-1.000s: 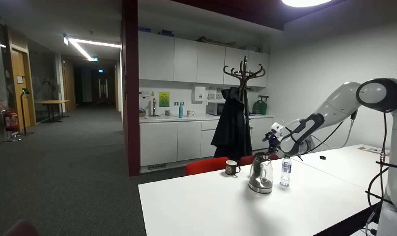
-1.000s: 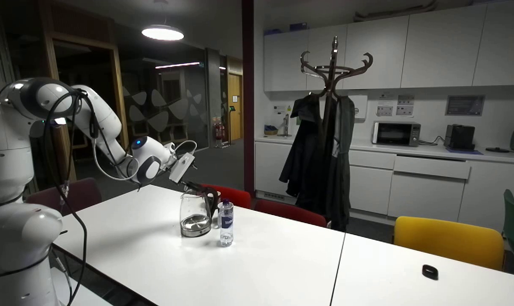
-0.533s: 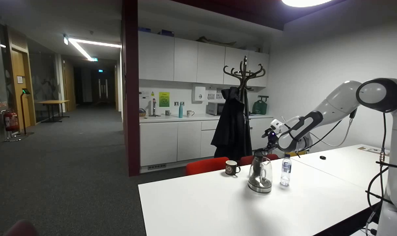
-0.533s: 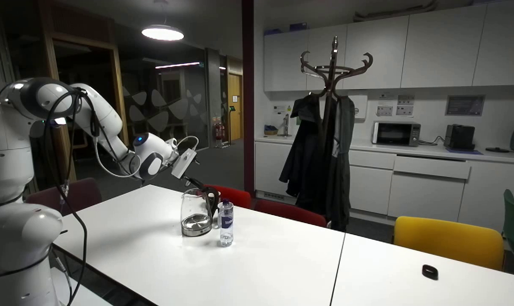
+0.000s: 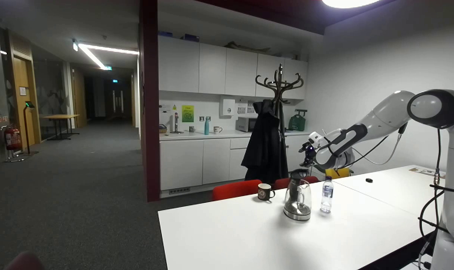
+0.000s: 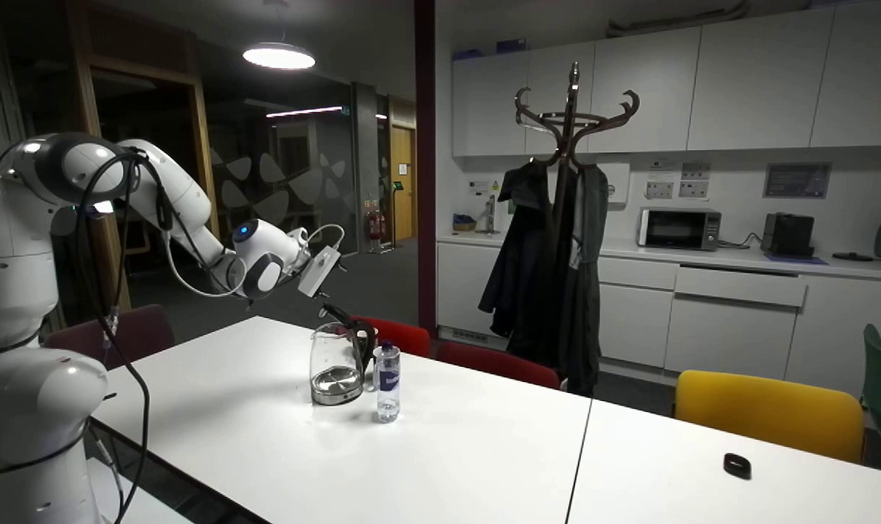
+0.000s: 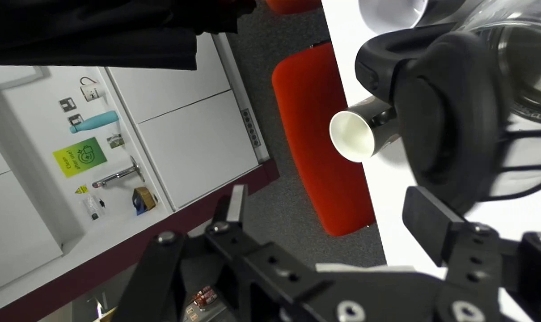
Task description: Open the kettle
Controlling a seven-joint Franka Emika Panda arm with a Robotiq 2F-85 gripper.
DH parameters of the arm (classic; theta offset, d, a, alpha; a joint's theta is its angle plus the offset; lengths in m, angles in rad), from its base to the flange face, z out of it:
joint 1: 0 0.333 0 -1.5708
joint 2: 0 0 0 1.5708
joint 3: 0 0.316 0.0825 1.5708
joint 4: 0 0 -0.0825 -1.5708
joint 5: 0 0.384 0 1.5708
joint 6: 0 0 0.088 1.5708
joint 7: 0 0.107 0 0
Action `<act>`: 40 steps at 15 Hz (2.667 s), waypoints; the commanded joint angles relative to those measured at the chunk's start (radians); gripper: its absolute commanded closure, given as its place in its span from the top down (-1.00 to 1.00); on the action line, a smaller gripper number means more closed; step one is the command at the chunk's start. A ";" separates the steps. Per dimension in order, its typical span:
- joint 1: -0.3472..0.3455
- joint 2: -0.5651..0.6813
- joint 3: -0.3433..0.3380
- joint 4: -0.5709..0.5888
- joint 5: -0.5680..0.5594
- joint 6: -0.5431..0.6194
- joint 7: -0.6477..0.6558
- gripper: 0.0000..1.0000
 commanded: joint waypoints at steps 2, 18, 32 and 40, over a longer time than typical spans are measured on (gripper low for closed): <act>0.014 0.017 -0.013 0.058 0.043 -0.040 -0.018 0.91; -0.126 -0.049 0.143 0.029 -0.114 -0.330 0.261 1.00; -0.194 -0.128 0.254 0.002 -0.220 -0.700 0.401 1.00; -0.194 -0.223 0.304 -0.068 -0.050 -0.668 0.623 1.00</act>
